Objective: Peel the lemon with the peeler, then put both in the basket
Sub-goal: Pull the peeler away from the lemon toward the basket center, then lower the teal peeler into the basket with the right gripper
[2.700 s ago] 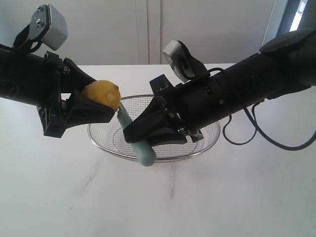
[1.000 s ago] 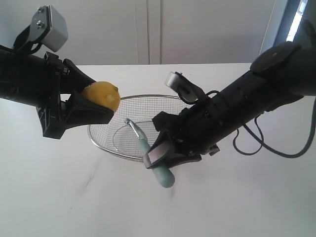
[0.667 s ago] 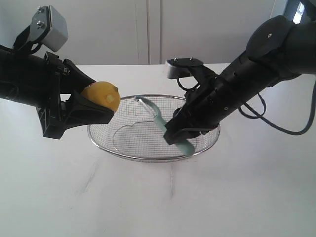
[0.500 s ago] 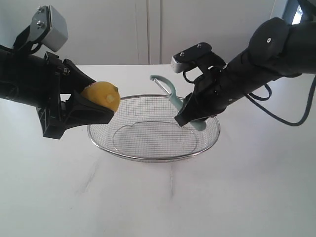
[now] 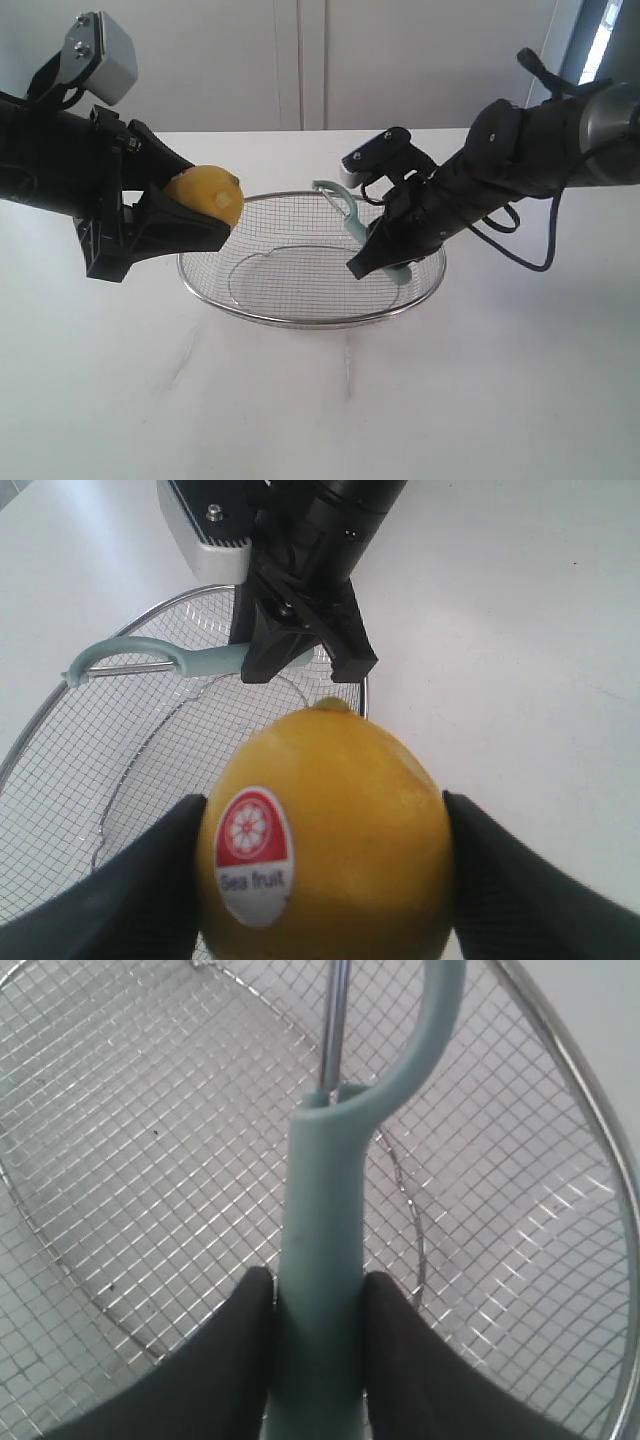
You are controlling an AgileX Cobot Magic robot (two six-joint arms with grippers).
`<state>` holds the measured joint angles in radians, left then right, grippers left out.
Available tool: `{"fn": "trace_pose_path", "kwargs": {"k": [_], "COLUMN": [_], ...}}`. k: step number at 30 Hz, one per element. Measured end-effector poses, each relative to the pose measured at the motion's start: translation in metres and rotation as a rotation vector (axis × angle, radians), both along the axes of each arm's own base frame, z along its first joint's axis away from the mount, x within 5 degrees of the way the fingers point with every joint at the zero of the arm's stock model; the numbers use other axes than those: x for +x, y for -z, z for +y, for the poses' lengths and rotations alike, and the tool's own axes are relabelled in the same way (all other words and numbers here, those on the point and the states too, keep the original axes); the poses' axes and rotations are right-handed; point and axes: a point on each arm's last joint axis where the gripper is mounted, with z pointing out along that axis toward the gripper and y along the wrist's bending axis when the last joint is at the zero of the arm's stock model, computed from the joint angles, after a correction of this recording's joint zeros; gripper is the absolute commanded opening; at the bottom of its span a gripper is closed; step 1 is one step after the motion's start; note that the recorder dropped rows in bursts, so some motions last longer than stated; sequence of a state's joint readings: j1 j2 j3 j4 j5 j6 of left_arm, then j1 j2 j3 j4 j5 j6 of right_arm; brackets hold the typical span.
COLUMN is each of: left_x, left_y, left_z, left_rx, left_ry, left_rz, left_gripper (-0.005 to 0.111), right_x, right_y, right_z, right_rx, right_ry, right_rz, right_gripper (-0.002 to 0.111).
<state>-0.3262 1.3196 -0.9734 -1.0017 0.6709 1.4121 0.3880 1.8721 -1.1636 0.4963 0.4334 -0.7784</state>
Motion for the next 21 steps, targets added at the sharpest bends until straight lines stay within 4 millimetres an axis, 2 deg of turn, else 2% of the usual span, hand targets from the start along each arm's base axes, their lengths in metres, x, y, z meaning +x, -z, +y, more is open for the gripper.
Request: {"fn": "trace_pose_path", "kwargs": {"k": [9,21], "left_x": [0.000,0.000], "left_y": [0.000,0.000], "left_z": [0.000,0.000], "left_rx": [0.000,0.000], "left_ry": [0.002,0.002], "left_rz": [0.001,0.001], "left_gripper": [0.000,0.000], "right_x": [0.000,0.001], "right_y": [0.022,0.024], "right_z": [0.001,0.001], "right_rx": [-0.021,-0.022], "right_ry": [-0.011,-0.005], "right_rz": [0.079,0.072], "right_gripper": [0.000,0.000]}}
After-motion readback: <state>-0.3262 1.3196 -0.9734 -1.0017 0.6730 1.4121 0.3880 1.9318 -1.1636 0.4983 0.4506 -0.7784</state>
